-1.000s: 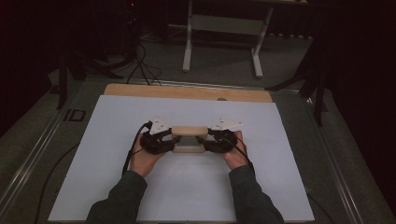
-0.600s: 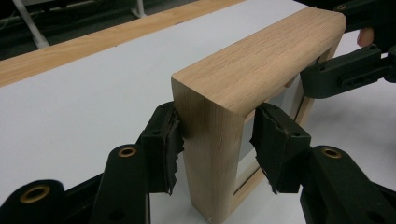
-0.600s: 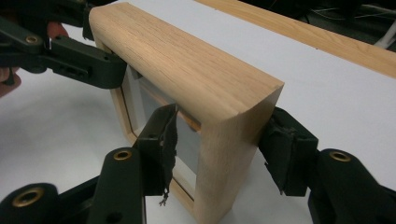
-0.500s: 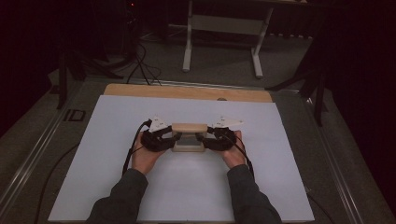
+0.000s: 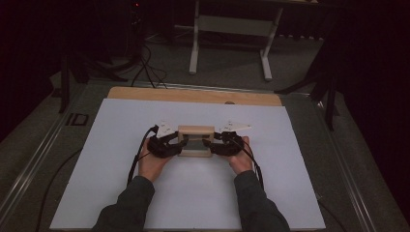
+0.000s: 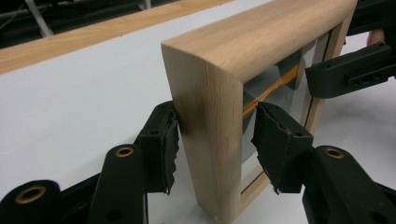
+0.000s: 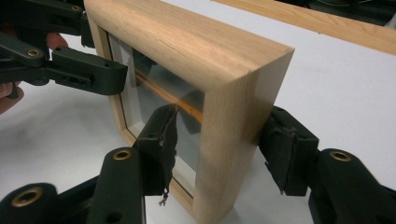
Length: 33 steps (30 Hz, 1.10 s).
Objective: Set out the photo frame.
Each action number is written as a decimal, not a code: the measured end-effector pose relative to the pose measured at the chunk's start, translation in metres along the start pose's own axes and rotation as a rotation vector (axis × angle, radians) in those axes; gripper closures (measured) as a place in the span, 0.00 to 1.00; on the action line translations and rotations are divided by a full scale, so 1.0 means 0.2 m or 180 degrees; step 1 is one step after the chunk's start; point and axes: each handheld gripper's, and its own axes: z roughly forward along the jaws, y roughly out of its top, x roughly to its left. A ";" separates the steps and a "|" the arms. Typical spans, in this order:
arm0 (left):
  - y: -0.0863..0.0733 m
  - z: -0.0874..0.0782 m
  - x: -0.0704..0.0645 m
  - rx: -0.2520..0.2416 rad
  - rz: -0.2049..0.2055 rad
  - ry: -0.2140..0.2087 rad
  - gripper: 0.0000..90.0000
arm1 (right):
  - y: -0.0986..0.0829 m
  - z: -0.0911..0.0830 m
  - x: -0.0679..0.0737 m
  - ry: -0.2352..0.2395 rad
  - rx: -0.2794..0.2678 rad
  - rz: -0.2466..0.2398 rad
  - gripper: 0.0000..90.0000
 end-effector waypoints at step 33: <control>-0.09 0.06 0.05 0.0256 -0.0200 -0.0109 0.53 | -0.09 0.04 -0.03 -0.0025 0.0186 0.0093 0.52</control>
